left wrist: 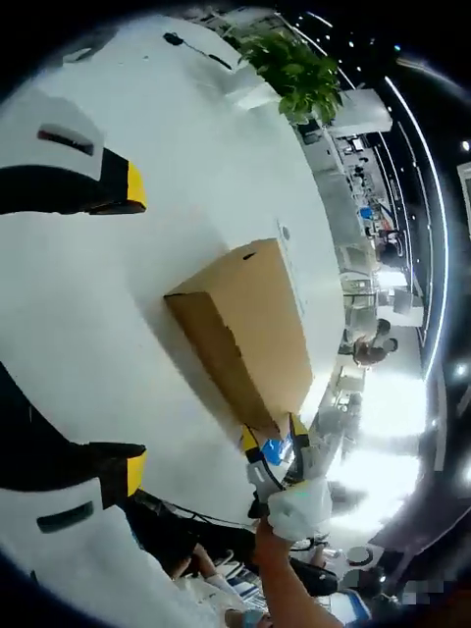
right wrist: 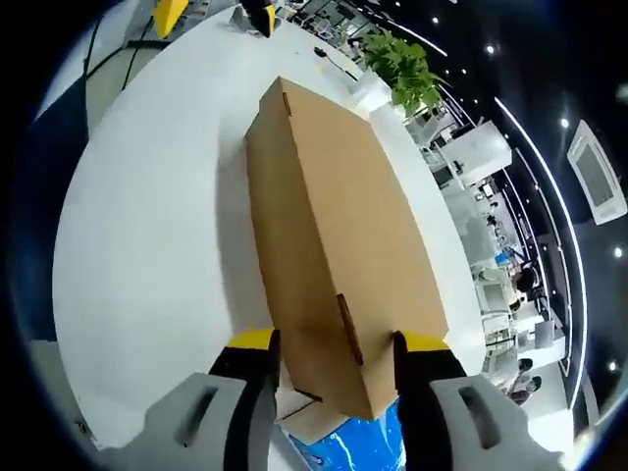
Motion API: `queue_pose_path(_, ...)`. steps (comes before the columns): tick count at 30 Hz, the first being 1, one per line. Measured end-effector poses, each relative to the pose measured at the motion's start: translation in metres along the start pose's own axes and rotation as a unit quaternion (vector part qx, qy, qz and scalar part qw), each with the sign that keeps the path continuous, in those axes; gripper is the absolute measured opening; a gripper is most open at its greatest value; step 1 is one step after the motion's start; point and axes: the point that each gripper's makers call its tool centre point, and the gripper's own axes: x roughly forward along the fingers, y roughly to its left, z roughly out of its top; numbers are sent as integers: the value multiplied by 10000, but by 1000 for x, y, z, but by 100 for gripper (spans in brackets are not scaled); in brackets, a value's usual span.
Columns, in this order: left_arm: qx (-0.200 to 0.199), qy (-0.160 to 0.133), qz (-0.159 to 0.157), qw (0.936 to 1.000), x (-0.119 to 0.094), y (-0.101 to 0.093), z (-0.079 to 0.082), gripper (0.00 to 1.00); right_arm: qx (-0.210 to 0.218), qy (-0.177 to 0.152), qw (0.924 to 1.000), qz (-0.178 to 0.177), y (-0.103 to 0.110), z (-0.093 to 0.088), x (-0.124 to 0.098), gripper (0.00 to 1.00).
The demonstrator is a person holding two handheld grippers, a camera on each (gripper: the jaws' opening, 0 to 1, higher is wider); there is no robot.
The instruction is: Operate the shoe box by opening the lid, removing the specified soft item, and placing it in the target area until the item is outside and the box remains undamaged.
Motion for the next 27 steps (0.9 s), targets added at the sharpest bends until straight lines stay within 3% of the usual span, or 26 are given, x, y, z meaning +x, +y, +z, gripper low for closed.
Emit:
queue_pose_path(8, 41, -128, 90, 9999, -25, -4, -3, 99, 168, 29, 9998, 128, 2, 1, -2, 53)
queue_pose_path(13, 7, -190, 164, 9997, -24, -9, 1, 99, 160, -64, 9996, 208, 3, 2, -3, 55)
queue_pose_path(16, -98, -82, 236, 9996, -25, -14, 0, 99, 25, -36, 9997, 241, 5, 1, -3, 56)
queue_pose_path(17, -185, -206, 232, 9993, -25, -16, 3, 99, -27, -21, 9997, 247, 5, 0, -2, 58)
queue_pose_path(21, -170, -101, 299, 9994, -25, -23, 4, 99, -40, -170, 9991, 374, 6, 1, -3, 60)
queue_pose_path(23, -217, -172, 344, 9990, -25, -24, 7, 99, 164, -175, 9988, 438, 6, -2, -6, 61)
queue_pose_path(27, -365, -142, 362, 9986, -20, -24, 3, 99, 601, -321, 9975, 181, -12, -2, -23, 71)
